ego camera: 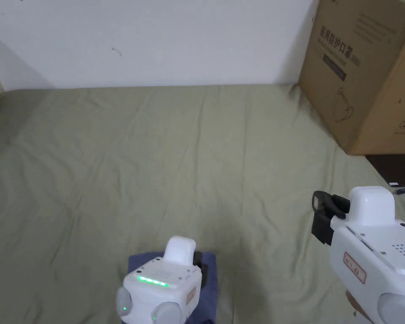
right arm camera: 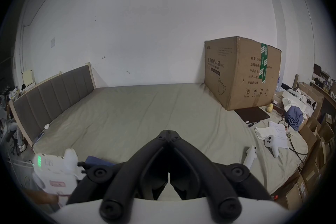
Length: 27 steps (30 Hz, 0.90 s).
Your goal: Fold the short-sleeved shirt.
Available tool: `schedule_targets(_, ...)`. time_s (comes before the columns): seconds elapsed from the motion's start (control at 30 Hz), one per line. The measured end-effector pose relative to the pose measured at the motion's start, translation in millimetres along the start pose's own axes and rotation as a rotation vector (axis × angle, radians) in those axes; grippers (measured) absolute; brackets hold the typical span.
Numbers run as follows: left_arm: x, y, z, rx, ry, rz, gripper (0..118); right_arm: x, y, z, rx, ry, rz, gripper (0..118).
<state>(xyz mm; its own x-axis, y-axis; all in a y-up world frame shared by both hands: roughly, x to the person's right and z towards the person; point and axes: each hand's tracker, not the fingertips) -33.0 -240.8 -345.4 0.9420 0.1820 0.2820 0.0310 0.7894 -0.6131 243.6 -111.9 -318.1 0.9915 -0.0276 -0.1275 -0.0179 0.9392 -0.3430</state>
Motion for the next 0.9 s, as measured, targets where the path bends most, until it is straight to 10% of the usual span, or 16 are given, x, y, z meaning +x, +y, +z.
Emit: schedule_targets(0.9, -106, 88, 180, 0.491, 0.342, -0.029, 0, -75, 44, 35, 0.261, 0.003, 0.05, 0)
